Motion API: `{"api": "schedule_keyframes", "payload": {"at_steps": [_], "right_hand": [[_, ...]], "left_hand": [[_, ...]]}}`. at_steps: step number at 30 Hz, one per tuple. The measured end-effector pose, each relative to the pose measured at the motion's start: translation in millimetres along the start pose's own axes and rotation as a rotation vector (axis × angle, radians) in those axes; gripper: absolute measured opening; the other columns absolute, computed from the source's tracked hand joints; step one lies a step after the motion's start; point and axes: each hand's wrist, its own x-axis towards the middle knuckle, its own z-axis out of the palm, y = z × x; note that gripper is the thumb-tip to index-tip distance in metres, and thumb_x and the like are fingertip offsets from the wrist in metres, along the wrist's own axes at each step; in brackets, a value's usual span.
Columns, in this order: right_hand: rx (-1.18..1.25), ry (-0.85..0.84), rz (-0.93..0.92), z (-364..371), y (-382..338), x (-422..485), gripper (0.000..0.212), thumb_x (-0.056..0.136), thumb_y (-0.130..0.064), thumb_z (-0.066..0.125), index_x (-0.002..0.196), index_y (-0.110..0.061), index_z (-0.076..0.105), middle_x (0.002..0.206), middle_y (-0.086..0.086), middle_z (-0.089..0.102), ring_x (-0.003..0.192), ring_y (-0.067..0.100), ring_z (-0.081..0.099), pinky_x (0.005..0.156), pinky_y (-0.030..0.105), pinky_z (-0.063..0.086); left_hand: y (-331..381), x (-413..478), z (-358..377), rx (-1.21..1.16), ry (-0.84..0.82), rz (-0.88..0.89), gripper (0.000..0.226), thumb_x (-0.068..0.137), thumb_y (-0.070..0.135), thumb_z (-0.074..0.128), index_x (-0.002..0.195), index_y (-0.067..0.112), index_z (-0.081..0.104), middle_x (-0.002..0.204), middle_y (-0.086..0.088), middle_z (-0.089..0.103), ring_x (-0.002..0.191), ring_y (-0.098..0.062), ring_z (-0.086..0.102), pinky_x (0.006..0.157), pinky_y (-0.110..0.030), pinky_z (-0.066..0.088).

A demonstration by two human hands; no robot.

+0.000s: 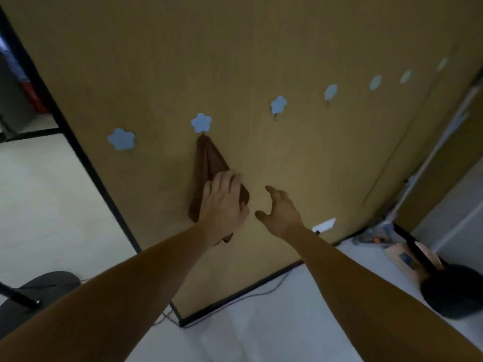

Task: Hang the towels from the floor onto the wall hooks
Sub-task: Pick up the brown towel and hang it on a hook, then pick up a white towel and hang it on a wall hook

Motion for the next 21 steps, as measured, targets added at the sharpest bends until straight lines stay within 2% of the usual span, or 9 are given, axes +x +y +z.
{"api": "schedule_keyframes", "payload": {"at_steps": [7,13,16,21], "right_hand": [[-0.032,0.070,0.222,-53.0,117.7,-96.3,0.074,0.086,-0.036,0.064,0.149,-0.026,0.027,0.150,0.006,0.033,0.132,0.027,0.038,0.104,0.038,0.040],[-0.018,0.111,0.462,-90.0,252.9,-223.0,0.068,0.089,-0.038,0.060,0.148,-0.028,0.028,0.151,0.006,0.030,0.135,0.028,0.032,0.106,0.040,0.037],[-0.014,0.105,0.615,-98.8,319.0,-298.9,0.067,0.088,-0.035,0.061,0.148,-0.025,0.032,0.149,0.008,0.033,0.133,0.030,0.035,0.107,0.039,0.036],[0.020,0.091,0.943,-86.5,428.2,-430.6,0.064,0.088,-0.032,0.060,0.146,-0.023,0.035,0.146,0.010,0.036,0.130,0.032,0.038,0.101,0.039,0.039]], "left_hand": [[98.9,-23.1,50.3,-0.055,-0.558,0.110,0.076,0.082,0.041,0.055,0.147,0.017,0.023,0.152,-0.006,0.021,0.135,-0.028,0.022,0.106,-0.043,0.027],[249.5,-72.5,95.8,-0.115,-0.722,0.272,0.070,0.083,0.039,0.055,0.144,0.017,0.027,0.148,-0.006,0.027,0.132,-0.025,0.028,0.105,-0.039,0.031],[328.2,-115.4,121.8,-0.149,-0.862,0.383,0.075,0.085,0.041,0.055,0.149,0.018,0.022,0.152,-0.006,0.023,0.137,-0.026,0.023,0.109,-0.041,0.029],[452.3,-209.0,186.8,-0.210,-1.066,0.533,0.075,0.088,0.040,0.054,0.150,0.018,0.019,0.155,-0.005,0.020,0.139,-0.026,0.022,0.112,-0.042,0.027]]}}
